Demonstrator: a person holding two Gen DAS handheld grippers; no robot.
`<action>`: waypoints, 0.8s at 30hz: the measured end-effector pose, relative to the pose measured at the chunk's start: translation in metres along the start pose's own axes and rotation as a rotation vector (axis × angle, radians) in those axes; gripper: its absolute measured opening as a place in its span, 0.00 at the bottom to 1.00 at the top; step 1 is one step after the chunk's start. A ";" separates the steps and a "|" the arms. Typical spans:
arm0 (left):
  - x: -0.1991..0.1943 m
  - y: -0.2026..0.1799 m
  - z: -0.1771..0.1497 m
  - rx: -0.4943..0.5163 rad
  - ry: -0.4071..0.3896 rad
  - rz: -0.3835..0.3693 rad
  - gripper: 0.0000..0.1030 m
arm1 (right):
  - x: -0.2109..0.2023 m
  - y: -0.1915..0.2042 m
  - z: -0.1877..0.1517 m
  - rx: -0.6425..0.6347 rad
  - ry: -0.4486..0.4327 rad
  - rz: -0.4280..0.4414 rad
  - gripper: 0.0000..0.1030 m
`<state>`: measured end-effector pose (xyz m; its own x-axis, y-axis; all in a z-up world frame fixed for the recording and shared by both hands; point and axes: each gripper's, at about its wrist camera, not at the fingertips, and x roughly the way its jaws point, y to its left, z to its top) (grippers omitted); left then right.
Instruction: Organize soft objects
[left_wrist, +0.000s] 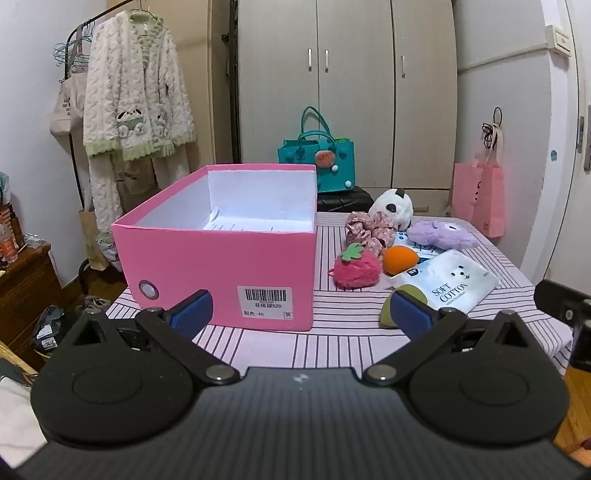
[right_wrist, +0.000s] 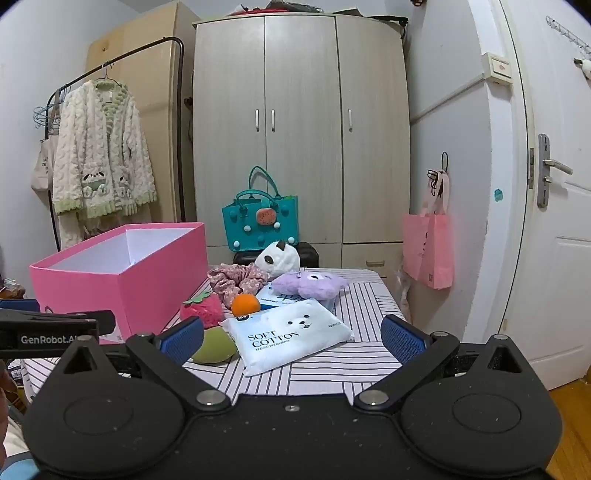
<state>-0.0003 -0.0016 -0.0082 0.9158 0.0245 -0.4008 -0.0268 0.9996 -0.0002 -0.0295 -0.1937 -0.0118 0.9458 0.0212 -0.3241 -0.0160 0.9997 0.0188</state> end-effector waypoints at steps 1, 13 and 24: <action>0.000 0.000 0.000 -0.002 0.000 -0.001 1.00 | 0.002 0.000 -0.001 -0.001 0.000 -0.002 1.00; 0.000 -0.002 0.000 -0.003 -0.003 -0.010 1.00 | -0.010 -0.002 0.000 0.007 0.002 0.005 1.00; 0.000 -0.002 -0.004 -0.025 -0.040 -0.002 1.00 | -0.004 -0.005 -0.002 0.031 0.023 0.013 1.00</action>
<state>-0.0024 -0.0040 -0.0121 0.9311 0.0233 -0.3639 -0.0342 0.9991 -0.0237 -0.0340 -0.1988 -0.0120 0.9378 0.0346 -0.3454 -0.0176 0.9985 0.0520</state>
